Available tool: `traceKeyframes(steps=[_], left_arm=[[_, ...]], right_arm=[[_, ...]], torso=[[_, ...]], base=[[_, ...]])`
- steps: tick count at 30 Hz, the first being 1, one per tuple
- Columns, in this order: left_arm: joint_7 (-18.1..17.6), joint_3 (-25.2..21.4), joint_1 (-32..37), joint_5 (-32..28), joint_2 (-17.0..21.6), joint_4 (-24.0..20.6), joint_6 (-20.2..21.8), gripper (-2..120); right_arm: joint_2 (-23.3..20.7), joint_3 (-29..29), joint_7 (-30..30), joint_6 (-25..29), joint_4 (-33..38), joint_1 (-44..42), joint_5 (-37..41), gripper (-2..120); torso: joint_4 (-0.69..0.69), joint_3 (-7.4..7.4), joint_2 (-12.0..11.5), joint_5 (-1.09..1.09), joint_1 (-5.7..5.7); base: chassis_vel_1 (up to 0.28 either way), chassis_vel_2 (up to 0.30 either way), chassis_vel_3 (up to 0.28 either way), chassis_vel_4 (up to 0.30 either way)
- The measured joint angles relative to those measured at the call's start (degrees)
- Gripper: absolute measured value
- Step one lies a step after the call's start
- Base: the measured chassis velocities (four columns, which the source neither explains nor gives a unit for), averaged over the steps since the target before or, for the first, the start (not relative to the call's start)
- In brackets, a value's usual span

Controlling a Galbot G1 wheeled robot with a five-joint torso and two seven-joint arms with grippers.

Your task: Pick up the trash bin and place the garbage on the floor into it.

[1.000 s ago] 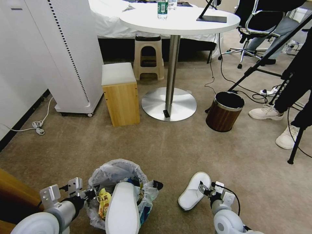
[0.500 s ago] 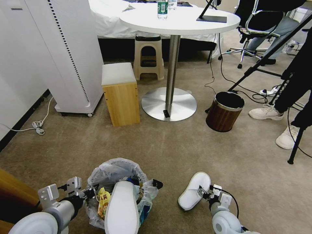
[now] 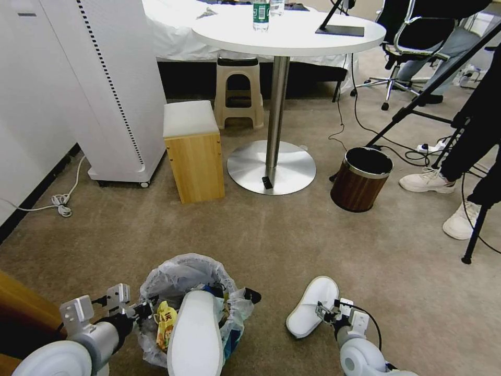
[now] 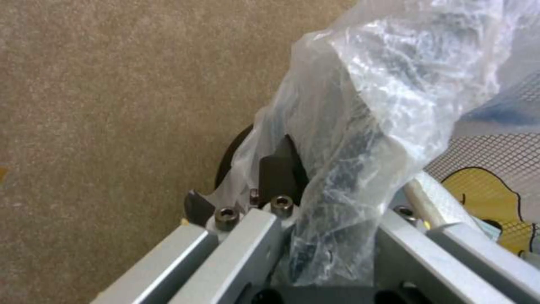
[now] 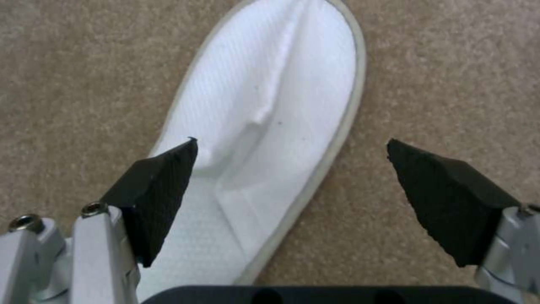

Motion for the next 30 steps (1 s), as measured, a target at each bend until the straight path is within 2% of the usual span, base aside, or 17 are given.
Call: traceKeyframes(steps=[30], left_arm=[[-0.2,-0.3,1.1,-0.1,0.0,-0.9,-0.1,0]], right_arm=[[2.7,-1.3,-1.1,0.2,-2.9,2.4,-0.3,84]], torso=[[0.00,0.00,0.0,0.00,0.00]], base=[[0.000,0.000,0.000,0.000]])
